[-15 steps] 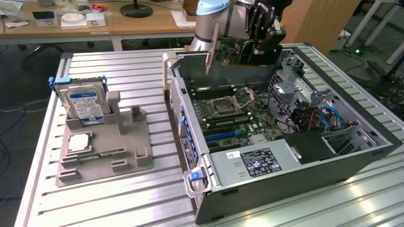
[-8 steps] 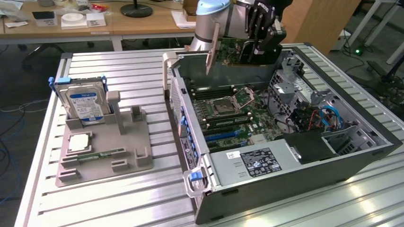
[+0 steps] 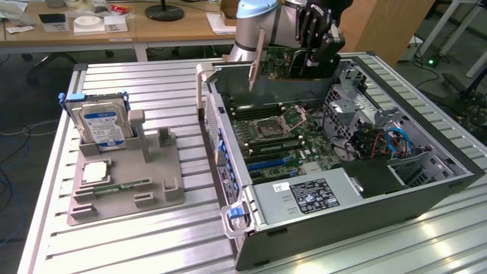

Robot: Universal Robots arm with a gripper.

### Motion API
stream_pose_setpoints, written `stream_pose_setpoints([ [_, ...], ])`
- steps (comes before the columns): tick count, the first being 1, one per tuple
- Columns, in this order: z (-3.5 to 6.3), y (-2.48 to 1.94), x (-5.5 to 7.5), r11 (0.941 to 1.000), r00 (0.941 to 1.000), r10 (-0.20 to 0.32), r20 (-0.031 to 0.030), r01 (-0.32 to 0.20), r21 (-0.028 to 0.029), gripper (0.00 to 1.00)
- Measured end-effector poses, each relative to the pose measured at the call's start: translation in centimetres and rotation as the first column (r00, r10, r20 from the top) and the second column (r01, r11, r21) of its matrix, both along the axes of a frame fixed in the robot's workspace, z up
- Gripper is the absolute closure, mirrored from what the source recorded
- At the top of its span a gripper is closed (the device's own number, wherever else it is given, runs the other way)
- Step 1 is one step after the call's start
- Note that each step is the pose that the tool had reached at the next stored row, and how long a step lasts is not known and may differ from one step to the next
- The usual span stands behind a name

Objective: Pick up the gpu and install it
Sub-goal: 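Insert the gpu into the slot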

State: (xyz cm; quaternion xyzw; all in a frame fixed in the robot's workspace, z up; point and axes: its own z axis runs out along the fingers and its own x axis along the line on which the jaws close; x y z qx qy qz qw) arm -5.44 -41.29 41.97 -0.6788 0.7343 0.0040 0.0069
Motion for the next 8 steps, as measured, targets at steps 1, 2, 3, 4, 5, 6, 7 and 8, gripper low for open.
stream_pose_setpoints([
  [1,-0.04,0.00,0.00,1.0000,1.0000,0.000,0.0049,0.000,-0.0004,0.72],
  [2,-0.09,0.00,0.00,1.0000,0.9999,0.000,0.0108,0.000,-0.0009,0.72],
  [3,-0.16,0.00,0.00,1.0000,0.9999,0.000,0.0157,0.000,-0.0012,0.72],
  [4,-0.22,0.00,0.00,1.0000,0.9998,0.000,0.0214,0.000,-0.0013,0.72],
  [5,-0.29,0.00,0.00,1.0000,0.9997,0.000,0.0264,0.000,-0.0013,0.72],
  [6,-0.37,0.00,0.01,1.0000,0.9996,0.000,0.0295,0.000,-0.0012,0.72],
  [7,-0.44,0.00,0.01,1.0000,0.9995,0.000,0.0304,0.000,-0.0012,0.72],
  [8,-0.52,0.00,0.01,1.0000,0.9995,0.001,0.0305,-0.001,-0.0012,0.72],
])
